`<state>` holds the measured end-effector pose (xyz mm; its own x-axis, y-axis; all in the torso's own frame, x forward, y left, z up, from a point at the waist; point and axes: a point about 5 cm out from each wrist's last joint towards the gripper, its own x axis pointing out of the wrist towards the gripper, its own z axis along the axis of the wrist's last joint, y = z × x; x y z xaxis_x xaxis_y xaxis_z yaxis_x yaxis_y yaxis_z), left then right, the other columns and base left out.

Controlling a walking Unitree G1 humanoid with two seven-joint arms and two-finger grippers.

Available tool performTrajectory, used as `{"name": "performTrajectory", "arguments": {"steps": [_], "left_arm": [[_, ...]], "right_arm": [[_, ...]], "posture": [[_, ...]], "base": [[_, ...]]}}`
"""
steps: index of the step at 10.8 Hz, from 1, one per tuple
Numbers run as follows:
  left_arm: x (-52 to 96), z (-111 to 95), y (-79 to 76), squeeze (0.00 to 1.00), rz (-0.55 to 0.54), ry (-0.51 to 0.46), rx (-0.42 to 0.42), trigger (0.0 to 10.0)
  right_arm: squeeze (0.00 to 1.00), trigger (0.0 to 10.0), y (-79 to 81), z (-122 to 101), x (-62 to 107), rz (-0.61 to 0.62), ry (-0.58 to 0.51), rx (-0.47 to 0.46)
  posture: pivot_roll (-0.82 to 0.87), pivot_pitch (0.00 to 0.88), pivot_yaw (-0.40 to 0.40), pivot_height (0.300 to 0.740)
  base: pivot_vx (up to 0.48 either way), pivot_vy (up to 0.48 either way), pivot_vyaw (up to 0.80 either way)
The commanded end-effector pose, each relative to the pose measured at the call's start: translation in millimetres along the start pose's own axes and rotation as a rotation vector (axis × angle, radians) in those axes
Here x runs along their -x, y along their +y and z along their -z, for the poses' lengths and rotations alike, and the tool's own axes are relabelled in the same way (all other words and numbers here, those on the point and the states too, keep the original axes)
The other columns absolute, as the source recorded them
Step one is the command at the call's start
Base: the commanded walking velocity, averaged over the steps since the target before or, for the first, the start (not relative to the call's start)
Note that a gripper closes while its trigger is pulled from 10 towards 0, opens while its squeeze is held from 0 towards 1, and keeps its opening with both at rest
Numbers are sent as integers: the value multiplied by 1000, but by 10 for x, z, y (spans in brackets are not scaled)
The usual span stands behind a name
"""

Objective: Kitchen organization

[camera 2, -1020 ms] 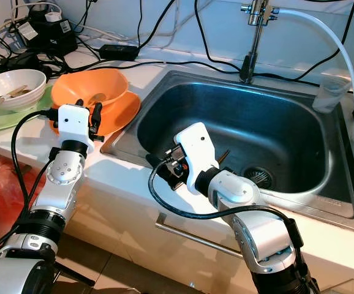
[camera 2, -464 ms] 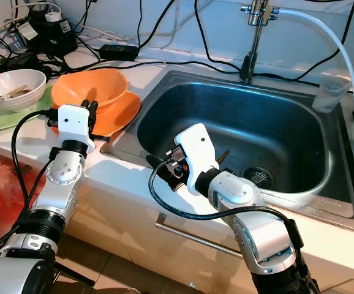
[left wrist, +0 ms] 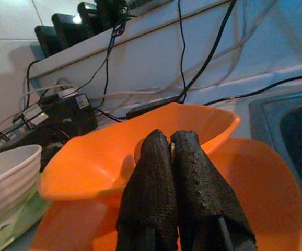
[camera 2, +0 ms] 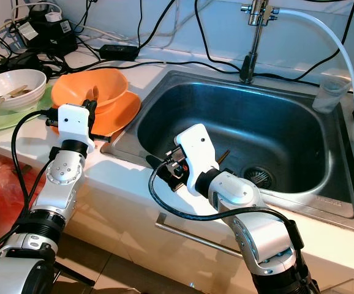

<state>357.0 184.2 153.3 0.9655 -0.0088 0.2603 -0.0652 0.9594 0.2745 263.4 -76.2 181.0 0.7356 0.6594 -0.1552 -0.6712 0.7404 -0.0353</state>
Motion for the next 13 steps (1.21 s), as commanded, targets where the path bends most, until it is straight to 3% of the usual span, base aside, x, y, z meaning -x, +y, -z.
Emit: {"name": "performTrajectory", "arguments": {"steps": [1, 5, 9, 11, 12, 13], "left_arm": [[-31, -36, -20, 0, 14, -13, -8, 0], [-60, -149, 40, 0, -31, -75, -84, 0], [-137, -412, 38, 0, -41, -200, -131, 0], [-188, -509, -220, 0, 53, -225, -62, 0], [-201, -578, -438, 0, 144, -250, -13, 0], [-207, -606, -534, 0, 179, -255, 18, 0]], "right_arm": [[0, 10000, 19, -24, 13, -7, -6, 9], [0, 10000, 6, -22, 17, -5, -4, 11], [0, 10000, -3, -41, -9, -1, -9, 21], [0, 10000, -23, -56, -10, 16, -13, 31], [0, 10000, -61, -62, -1, 66, -5, 60], [0, 10000, -83, -78, 7, 95, 5, 93]], "posture": [[-80, 0, 25, 740], [-81, 0, 20, 740], [-83, 0, 25, 740], [-95, 0, 34, 740], [-114, 0, 46, 740], [-150, 0, 63, 740]], "base": [[0, 0, 0], [0, 0, 0], [0, 0, 0], [0, 0, 0], [0, 0, 0], [0, 0, 0]]}}
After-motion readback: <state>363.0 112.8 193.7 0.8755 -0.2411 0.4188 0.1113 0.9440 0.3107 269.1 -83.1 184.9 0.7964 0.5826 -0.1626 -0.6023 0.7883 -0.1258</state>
